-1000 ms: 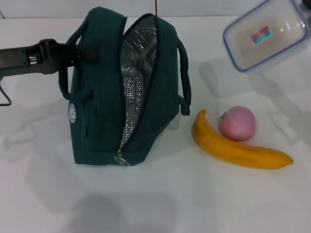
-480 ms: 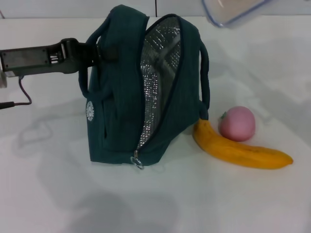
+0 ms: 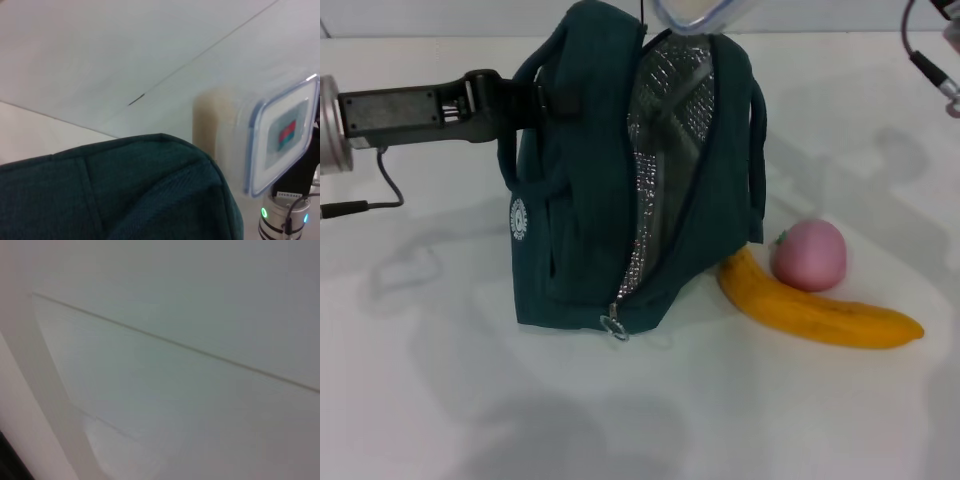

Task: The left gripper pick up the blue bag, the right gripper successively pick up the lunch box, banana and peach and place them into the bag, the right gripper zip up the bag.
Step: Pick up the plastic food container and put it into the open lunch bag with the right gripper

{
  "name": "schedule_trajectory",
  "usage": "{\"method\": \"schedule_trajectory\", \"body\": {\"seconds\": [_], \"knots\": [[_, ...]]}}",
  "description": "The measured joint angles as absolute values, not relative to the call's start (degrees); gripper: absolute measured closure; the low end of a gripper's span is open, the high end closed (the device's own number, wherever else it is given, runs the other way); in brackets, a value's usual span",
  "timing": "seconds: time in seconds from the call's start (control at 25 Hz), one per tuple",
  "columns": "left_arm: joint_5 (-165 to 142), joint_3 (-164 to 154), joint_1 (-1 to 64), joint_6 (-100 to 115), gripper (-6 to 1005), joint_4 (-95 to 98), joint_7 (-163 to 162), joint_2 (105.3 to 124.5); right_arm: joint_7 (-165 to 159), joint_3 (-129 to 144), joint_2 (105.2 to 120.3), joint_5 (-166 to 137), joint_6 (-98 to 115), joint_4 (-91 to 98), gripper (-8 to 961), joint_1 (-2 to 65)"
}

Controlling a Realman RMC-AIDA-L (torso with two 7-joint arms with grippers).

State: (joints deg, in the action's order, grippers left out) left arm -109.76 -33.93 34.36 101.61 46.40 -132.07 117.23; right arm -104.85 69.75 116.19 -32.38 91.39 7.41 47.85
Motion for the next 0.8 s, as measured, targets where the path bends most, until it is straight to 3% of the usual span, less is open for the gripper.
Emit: {"method": "schedule_trajectory", "body": {"seconds": [0.8], "knots": [[-107.36, -33.93, 34.19, 101.5, 955, 44.94, -131.67, 117.99, -105.03, 83.27, 116.18, -32.01, 86.63, 8.35, 813, 43.09]]}}
